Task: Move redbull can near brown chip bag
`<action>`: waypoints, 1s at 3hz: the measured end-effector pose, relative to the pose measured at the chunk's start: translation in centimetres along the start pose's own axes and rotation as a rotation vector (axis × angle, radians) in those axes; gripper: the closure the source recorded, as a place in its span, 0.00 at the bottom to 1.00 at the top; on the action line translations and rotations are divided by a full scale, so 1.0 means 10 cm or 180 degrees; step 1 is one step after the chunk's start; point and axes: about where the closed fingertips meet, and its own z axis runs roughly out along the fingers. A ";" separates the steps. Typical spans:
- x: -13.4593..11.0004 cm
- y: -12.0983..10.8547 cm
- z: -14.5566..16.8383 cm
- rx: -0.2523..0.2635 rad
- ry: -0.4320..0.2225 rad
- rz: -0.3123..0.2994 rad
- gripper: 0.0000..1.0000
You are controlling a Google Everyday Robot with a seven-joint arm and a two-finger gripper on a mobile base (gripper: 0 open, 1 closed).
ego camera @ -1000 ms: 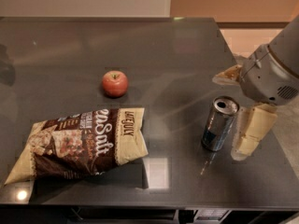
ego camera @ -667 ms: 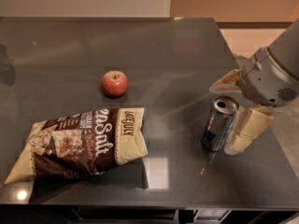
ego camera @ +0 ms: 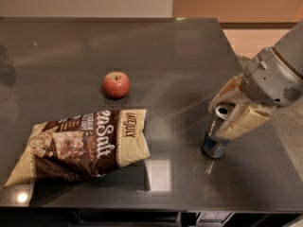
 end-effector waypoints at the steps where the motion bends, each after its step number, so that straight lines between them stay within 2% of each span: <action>1: -0.22 0.04 0.01 -0.0112 -0.0156 -0.0113 0.87; 2: -0.52 0.11 0.08 -0.0247 -0.0299 -0.0262 1.00; 3: -0.81 0.20 0.20 -0.0397 -0.0386 -0.0424 1.00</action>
Offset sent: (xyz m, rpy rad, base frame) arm -0.0259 0.0820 0.0262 0.1352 0.0637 0.2009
